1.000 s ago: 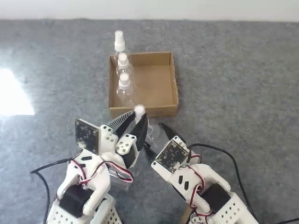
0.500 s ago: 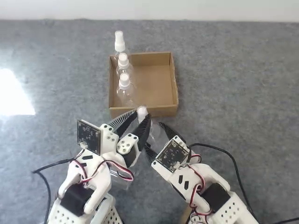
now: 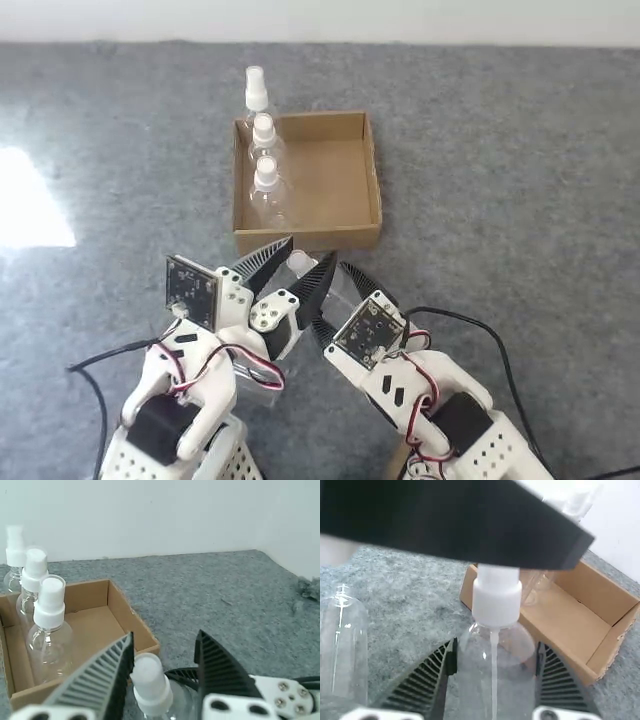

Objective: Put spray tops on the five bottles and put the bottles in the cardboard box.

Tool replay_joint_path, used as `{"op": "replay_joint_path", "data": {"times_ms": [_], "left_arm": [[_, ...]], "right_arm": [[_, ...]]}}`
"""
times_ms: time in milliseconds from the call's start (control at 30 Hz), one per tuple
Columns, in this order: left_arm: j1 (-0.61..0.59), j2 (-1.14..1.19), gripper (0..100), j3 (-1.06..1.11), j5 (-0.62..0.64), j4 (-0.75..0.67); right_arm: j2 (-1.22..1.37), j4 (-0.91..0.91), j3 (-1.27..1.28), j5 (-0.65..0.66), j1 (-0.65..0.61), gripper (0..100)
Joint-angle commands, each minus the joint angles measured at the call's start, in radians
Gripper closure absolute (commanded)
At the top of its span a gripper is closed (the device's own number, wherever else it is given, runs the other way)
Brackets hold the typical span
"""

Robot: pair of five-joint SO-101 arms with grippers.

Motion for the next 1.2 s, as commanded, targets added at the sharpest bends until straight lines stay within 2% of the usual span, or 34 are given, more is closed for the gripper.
{"op": "replay_joint_path", "data": {"times_ms": [0,200,500,933,1167], "left_arm": [[-0.003,-0.014,82,-0.101,0.0,0.015],[-0.009,-0.014,82,-0.105,-0.005,0.014],[-0.147,-0.014,82,-0.117,0.0,-0.025],[-0.153,-0.014,82,-0.174,0.002,0.055],[-0.301,-0.014,82,-0.173,0.003,0.049]], "right_arm": [[-0.013,-0.002,-0.04,-0.011,0.015,82.9],[-0.013,-0.002,-0.038,-0.009,0.015,82.9],[-0.013,-0.002,-0.038,-0.008,0.015,82.9],[-0.013,-0.002,-0.044,-0.008,0.059,82.9],[-0.013,-0.002,-0.046,-0.009,0.058,82.9]]}}
